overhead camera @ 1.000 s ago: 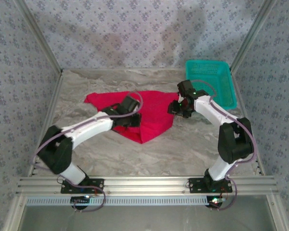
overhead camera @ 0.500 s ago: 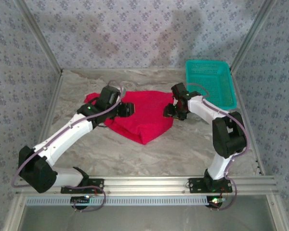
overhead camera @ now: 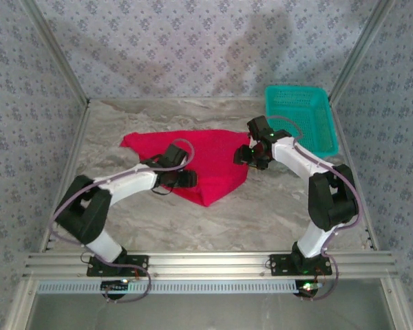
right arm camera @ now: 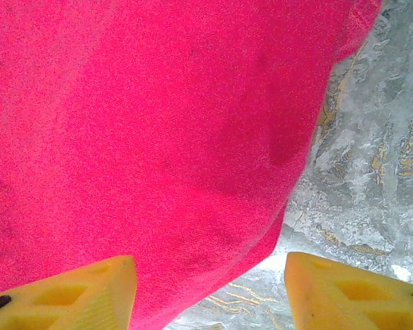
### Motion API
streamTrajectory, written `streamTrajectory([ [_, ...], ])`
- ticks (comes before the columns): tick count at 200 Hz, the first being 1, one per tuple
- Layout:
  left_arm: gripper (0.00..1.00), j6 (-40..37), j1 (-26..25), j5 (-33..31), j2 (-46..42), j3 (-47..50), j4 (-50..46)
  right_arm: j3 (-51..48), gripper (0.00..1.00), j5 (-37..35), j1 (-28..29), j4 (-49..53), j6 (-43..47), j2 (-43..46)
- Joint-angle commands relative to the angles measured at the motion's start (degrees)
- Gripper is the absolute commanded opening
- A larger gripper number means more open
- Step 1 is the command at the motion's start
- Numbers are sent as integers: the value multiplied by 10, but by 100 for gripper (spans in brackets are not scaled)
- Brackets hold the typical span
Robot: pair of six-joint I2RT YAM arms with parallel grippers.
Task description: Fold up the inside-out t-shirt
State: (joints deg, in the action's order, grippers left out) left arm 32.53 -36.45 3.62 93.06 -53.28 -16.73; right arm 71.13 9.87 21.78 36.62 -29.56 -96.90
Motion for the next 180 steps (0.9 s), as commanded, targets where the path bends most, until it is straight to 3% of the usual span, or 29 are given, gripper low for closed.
streamTrajectory([
  [1,39,-12,4,22,45,-26,40,-1,65,6,-2,16,-1,-12],
  [10,17,-14,8,35,53,-36,35,2,67,4,-4,14,2,-19],
  [21,0,-19,15,42,41,-54,9,10,71,-2,-5,13,9,-31],
  [54,0,-65,24,-35,-68,-139,-123,77,69,-15,-8,10,23,-100],
  [62,0,-77,28,-43,-92,-161,-149,99,57,-13,-7,5,21,-117],
  [75,0,-99,35,-56,-125,-196,-187,138,19,-12,-7,18,21,-132],
  [84,0,-117,42,-68,-145,-216,-211,163,0,-16,-5,42,24,-131],
  [106,0,-154,77,-99,-189,-252,-262,187,0,-29,-1,101,45,-85],
  [133,0,-174,131,-92,-234,-277,-281,180,0,-29,3,163,68,10],
  [180,0,-200,154,-80,-274,-325,-301,163,0,0,17,211,41,178],
])
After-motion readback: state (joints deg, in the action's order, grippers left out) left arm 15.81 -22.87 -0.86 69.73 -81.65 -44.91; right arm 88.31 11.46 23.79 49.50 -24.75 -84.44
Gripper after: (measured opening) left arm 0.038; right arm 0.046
